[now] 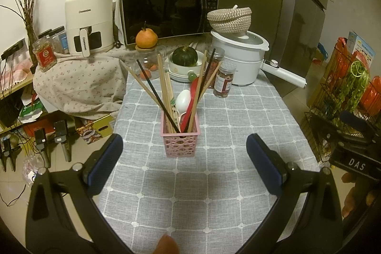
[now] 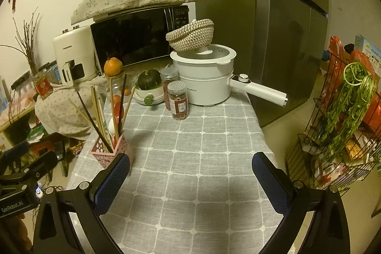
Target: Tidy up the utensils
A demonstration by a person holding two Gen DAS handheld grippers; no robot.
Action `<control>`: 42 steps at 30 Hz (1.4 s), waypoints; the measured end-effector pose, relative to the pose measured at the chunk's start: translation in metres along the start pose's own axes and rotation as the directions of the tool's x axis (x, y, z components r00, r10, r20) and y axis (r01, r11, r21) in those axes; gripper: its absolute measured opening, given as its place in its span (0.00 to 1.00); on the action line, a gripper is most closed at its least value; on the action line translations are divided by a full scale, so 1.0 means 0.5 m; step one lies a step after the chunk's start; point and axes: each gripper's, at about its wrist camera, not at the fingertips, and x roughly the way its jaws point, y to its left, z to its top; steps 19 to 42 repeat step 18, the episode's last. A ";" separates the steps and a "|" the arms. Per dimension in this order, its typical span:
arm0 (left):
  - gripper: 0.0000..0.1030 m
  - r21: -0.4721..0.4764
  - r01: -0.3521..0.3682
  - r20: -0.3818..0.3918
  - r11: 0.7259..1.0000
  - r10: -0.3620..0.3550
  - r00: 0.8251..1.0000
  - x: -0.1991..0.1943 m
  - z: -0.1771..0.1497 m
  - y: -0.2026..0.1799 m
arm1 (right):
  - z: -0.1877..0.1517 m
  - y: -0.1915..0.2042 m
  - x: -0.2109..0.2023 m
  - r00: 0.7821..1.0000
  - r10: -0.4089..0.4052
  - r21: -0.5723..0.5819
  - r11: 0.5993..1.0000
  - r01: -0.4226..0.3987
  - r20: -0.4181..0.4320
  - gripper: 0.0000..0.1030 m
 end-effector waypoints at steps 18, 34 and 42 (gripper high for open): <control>1.00 0.038 0.007 -0.024 0.999 -0.006 1.000 0.004 -0.003 -0.008 | -0.001 -0.002 0.009 1.000 0.005 0.004 1.000 -0.005 -0.022 1.00; 1.00 0.038 0.007 -0.024 0.999 -0.006 1.000 0.004 -0.003 -0.008 | -0.001 -0.002 0.009 1.000 0.005 0.004 1.000 -0.005 -0.022 1.00; 1.00 0.038 0.007 -0.024 0.999 -0.006 1.000 0.004 -0.003 -0.008 | -0.001 -0.002 0.009 1.000 0.005 0.004 1.000 -0.005 -0.022 1.00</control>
